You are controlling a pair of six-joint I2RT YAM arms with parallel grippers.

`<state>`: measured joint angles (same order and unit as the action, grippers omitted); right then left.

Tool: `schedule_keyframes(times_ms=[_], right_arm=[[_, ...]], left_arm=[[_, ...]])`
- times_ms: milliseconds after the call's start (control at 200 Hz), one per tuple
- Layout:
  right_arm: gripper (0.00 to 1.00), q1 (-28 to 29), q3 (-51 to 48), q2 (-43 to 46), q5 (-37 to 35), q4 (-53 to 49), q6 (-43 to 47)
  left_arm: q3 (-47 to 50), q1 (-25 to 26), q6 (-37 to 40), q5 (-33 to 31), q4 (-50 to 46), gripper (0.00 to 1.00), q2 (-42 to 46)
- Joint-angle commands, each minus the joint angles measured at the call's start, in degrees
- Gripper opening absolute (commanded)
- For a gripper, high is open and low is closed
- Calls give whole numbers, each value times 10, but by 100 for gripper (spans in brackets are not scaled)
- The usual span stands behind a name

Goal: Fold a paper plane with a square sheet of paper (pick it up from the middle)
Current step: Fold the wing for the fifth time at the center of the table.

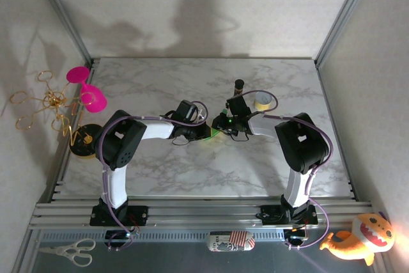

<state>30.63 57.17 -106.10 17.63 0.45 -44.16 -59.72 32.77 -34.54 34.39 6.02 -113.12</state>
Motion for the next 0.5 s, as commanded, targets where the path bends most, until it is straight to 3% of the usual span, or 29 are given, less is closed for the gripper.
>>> schedule_keyframes(times_ms=[0, 496], right_arm=[[28, -2, -1, -9, -13, -19, 2], [29, -2, 3, -34, -3, -23, 18]], left_arm=[[29, 4, 8, -39, -26, 13, -47], [31, 4, 6, -36, -22, 13, -47]])
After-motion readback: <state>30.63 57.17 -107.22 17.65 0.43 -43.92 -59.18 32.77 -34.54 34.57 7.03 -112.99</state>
